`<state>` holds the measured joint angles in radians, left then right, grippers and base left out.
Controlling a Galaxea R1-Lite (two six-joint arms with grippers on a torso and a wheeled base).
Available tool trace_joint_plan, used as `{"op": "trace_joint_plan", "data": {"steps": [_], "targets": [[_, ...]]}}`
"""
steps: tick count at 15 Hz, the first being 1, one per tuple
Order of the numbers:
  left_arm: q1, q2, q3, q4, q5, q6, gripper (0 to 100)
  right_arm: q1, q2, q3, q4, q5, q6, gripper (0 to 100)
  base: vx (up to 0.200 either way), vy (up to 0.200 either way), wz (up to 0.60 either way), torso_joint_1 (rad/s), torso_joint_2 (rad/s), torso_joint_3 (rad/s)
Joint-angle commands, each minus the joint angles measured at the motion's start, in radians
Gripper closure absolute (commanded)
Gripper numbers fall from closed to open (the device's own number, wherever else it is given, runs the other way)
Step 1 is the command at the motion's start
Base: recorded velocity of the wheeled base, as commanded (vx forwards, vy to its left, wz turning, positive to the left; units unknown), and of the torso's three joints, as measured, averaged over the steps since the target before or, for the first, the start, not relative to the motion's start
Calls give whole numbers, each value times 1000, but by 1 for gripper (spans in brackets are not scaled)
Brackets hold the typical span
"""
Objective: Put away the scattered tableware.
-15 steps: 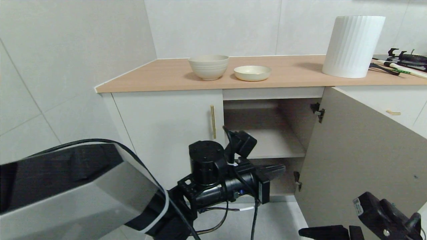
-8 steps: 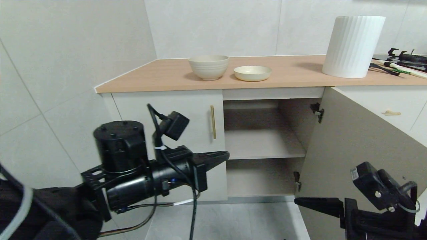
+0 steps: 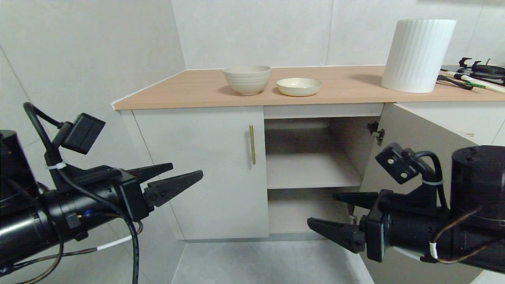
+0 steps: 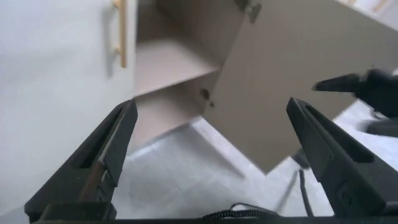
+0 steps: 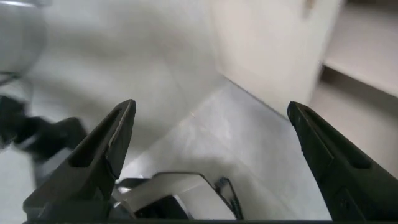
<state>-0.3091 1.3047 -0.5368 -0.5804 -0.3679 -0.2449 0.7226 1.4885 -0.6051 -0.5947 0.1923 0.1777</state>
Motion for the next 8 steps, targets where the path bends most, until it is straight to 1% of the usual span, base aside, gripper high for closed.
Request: {"op": "trace_joint_plan", "data": {"steps": [1,2,3,4,5,7,8], "targets": [[25,-53,-25,76,32,-2,0,-18,68,-243,254,-105,2,0,0,0,0,0,0,0],[25,-36,-48,108,61,-5,0,-20,82,-315,332,-129,5,0,0,0,0,0,0,0],[27,-10,-61,100,83,-8,0,-20,87,-351,366,-136,17,0,0,0,0,0,0,0],[38,1,-66,83,98,-10,0,-20,87,-354,366,-125,57,0,0,0,0,0,0,0],[56,2,-65,70,101,-16,0,-17,98,-352,366,-123,106,0,0,0,0,0,0,0],[91,2,-75,59,99,-22,0,-28,99,-344,365,-128,125,0,0,0,0,0,0,0],[99,-4,-78,60,99,-22,0,-46,90,-331,362,-128,125,0,0,0,0,0,0,0]]}}
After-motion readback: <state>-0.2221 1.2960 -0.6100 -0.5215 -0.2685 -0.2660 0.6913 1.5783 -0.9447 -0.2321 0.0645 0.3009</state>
